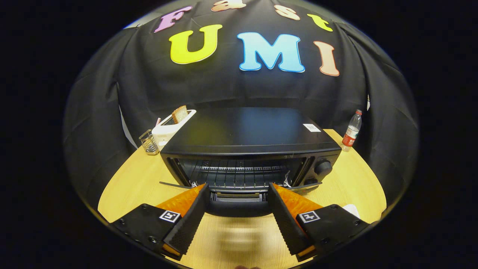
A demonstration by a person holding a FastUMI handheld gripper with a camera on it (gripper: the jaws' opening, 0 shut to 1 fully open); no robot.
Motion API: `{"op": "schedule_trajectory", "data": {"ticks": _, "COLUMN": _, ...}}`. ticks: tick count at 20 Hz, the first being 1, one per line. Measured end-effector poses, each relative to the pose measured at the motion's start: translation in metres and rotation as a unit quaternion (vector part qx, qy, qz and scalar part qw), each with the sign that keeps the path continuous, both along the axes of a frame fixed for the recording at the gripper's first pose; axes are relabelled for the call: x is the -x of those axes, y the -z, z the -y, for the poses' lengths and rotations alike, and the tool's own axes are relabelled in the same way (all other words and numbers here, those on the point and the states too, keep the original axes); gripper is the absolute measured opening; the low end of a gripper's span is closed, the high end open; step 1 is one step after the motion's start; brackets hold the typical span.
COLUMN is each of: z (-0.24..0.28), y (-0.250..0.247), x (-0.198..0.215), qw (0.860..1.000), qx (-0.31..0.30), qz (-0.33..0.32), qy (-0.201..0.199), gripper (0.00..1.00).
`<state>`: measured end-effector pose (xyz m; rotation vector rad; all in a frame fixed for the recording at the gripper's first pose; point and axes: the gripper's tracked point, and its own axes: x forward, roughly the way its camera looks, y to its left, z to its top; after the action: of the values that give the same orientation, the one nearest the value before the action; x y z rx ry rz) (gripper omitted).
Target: Open the toaster oven, put the food inside, and close the toaster oven door.
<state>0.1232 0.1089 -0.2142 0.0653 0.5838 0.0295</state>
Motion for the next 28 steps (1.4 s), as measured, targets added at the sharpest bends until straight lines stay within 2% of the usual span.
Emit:
{"op": "schedule_trajectory", "data": {"ticks": 7, "z": -0.001, "y": 0.031, "x": 0.042, "qw": 0.998, "qx": 0.013, "qz": -0.052, "qy": -0.012, "gripper": 0.99}}
{"op": "schedule_trajectory", "data": {"ticks": 11, "z": -0.005, "y": 0.07, "x": 0.069, "qw": 0.992, "qx": -0.013, "qz": -0.125, "qy": -0.01, "gripper": 0.98}}
{"op": "schedule_trajectory", "data": {"ticks": 13, "z": 0.0, "y": 0.085, "x": 0.067, "qw": 0.989, "qx": -0.009, "qz": -0.148, "qy": -0.007, "gripper": 0.99}}
{"op": "schedule_trajectory", "data": {"ticks": 15, "z": 0.004, "y": 0.085, "x": 0.069, "qw": 0.988, "qx": 0.004, "qz": -0.155, "qy": -0.014, "gripper": 0.98}}
{"op": "schedule_trajectory", "data": {"ticks": 20, "z": -0.004, "y": 0.08, "x": 0.093, "qw": 0.984, "qx": -0.012, "qz": -0.171, "qy": -0.05, "gripper": 0.97}}
{"op": "schedule_trajectory", "data": {"ticks": 25, "z": 0.018, "y": 0.059, "x": 0.114, "qw": 0.985, "qx": -0.004, "qz": -0.164, "qy": -0.049, "gripper": 0.97}}
{"op": "schedule_trajectory", "data": {"ticks": 28, "z": 0.049, "y": 0.045, "x": 0.125, "qw": 0.985, "qx": 0.022, "qz": -0.164, "qy": -0.05, "gripper": 0.96}}
